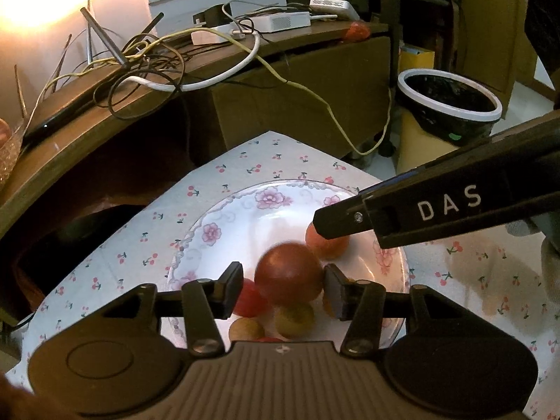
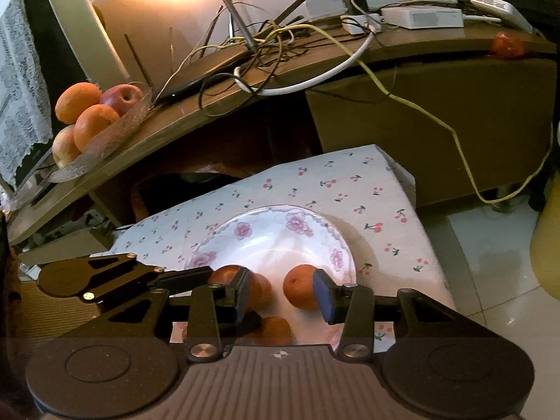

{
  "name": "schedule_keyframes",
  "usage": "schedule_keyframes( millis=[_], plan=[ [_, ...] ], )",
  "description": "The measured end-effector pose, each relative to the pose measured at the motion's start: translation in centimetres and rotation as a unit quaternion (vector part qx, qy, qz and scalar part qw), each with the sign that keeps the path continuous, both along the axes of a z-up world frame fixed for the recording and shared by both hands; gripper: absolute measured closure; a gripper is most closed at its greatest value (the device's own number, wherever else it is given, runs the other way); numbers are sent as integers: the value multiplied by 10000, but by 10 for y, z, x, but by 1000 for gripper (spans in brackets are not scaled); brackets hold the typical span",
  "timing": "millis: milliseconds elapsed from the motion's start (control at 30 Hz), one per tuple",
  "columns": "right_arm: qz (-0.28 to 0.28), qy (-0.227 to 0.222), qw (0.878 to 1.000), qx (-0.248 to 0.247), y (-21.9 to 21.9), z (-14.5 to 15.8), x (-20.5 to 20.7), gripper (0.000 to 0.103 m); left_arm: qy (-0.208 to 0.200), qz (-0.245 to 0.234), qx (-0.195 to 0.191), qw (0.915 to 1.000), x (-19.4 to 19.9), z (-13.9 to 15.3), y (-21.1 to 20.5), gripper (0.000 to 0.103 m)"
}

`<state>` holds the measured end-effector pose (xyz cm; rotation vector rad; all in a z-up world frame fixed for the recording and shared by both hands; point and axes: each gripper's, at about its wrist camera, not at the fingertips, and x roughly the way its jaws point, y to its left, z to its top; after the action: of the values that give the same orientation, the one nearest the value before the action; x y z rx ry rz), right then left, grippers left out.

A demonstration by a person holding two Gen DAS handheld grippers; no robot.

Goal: Organize fruits

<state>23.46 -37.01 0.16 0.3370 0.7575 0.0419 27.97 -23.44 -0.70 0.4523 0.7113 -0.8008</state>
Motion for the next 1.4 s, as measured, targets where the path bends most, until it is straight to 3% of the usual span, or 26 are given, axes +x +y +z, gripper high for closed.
schedule_keyframes(
  millis=[400,533,1167,1400],
  plan=[
    [-80,-8,9999,-96,-2,3,-5,61,-17,277,-152,9995,0,12,12,46],
    [-107,-12,9998,-181,-4,7,-10,58,-21,580,-255,9980,-1,19,21,44],
    [134,16,9971,-753,29,20,-76,51,136,2015,-160,9793,-69,23,66,11],
    [128,-100,9955,-934,45,26,-110,43,249,2227,-181,9744,-96,21,80,9]
  ],
)
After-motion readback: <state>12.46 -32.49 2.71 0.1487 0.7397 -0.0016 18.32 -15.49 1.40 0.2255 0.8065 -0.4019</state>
